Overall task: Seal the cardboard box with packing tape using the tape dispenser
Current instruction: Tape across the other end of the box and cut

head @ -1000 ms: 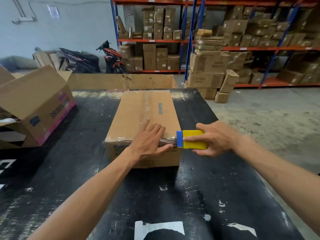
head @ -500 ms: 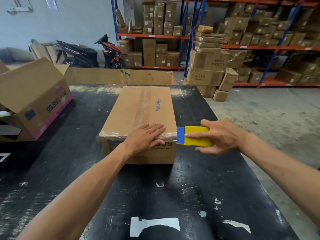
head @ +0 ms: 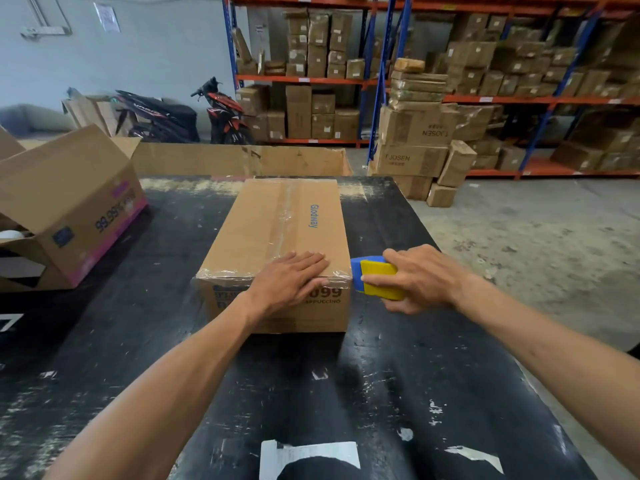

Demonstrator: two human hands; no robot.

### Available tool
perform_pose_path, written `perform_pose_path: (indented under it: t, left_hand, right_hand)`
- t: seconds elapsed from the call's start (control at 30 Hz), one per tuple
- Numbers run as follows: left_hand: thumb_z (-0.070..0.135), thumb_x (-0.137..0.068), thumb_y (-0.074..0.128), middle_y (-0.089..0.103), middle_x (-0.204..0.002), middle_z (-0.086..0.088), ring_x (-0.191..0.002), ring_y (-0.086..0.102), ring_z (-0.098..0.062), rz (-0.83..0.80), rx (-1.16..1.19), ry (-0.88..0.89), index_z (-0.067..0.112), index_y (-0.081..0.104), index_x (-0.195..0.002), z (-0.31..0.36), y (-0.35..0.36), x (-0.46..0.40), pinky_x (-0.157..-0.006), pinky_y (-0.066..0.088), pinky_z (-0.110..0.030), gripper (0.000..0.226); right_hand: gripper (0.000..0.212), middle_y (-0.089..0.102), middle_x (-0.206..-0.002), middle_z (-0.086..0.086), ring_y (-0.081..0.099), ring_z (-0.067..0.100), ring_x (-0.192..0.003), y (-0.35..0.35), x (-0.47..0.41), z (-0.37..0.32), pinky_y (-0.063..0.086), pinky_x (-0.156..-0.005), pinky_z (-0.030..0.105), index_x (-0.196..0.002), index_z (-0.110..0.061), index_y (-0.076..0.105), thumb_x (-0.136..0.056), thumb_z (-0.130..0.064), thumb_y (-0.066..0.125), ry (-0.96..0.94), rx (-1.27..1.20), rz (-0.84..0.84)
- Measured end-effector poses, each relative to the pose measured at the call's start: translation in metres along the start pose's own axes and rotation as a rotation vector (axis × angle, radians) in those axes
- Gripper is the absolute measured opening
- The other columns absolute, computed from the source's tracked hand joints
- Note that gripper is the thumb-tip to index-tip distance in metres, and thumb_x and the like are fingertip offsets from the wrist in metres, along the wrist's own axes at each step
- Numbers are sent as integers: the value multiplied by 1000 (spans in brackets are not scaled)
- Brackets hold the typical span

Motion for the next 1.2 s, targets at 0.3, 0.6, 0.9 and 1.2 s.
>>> perform_pose_path:
  t: [0.3,0.6,0.9,1.2]
  left_hand:
    - [60,-102,15,49,-150,-3,-137,48,-23,43,-31,19,21,45,-148,3,-3,4,-110,42,-48,67]
    - [50,-106,27,53,-145,-15,-122,62,-30,262,-166,124,12,55,-141,53,6,-15,-105,45,-50,59]
    - [35,-101,46,66,-131,-7,-116,64,-27,415,-109,-8,20,63,-134,66,12,-22,-95,50,-44,40]
    - [32,-100,47,70,-125,-8,-110,67,-28,517,-126,29,15,74,-111,69,11,-21,-92,53,-43,33]
  right_hand:
    - [12,56,-68,8,52,23,-44,39,13,-25,28,-43,28,-69,-19,70,-61,-29,70,156,192,-309]
    - [30,58,-74,9,60,28,-50,14,-2,0,28,-47,28,-82,-25,77,-60,-46,73,355,171,-235]
    - [34,61,-83,9,62,27,-56,19,-4,-1,30,-49,28,-95,-29,77,-72,-52,66,363,182,-230]
    - [30,56,-70,12,59,30,-45,7,2,13,33,-44,26,-88,-26,79,-62,-42,80,455,9,-102]
Point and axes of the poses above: each hand's wrist, its own x-axis away from the middle knuckle, its own y-axis out of the palm, z = x × y, the point moved 6 cm from there along -x, towards the middle knuckle
